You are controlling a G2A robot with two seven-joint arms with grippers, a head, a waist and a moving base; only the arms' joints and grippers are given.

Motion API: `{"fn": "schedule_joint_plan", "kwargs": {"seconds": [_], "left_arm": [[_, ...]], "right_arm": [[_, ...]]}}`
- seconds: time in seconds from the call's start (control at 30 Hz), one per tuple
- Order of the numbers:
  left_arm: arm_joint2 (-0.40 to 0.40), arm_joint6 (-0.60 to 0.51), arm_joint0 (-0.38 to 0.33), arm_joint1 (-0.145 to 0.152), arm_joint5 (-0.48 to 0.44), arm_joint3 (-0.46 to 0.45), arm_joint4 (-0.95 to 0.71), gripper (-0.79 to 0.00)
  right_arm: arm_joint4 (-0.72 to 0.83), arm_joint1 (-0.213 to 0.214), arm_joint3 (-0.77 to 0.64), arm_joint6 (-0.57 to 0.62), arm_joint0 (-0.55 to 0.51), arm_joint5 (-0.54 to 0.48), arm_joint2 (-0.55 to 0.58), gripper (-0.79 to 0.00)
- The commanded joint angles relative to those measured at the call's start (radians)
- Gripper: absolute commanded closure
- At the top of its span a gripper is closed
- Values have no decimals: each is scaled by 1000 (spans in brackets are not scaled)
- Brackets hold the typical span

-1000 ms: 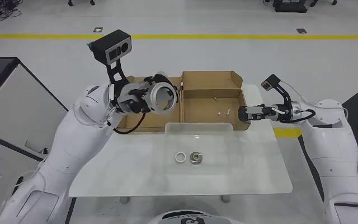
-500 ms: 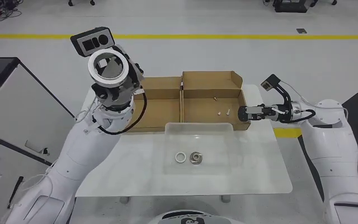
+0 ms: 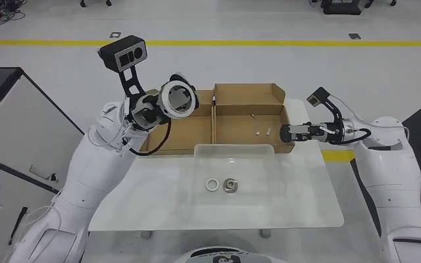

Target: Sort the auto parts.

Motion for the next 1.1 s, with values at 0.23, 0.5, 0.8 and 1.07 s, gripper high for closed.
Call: {"fn": "schedule_joint_plan", "kwargs": {"seconds": [0.23, 0.5, 0.8, 1.07], "left_arm": [[37, 61, 20, -22, -35, -48, -209, 0], [30, -19, 10, -35, -35, -29, -304, 0], [-32, -76, 11, -32, 27, 0, -33, 0], [-24, -9, 35, -43, 29, -34, -29, 0]], "right_arm": [[1, 0, 0, 0, 0, 0, 0, -785], [1, 0, 0, 0, 0, 0, 0, -785], [1, 0, 0, 0, 0, 0, 0, -785], [1, 0, 0, 0, 0, 0, 0, -785]]}}
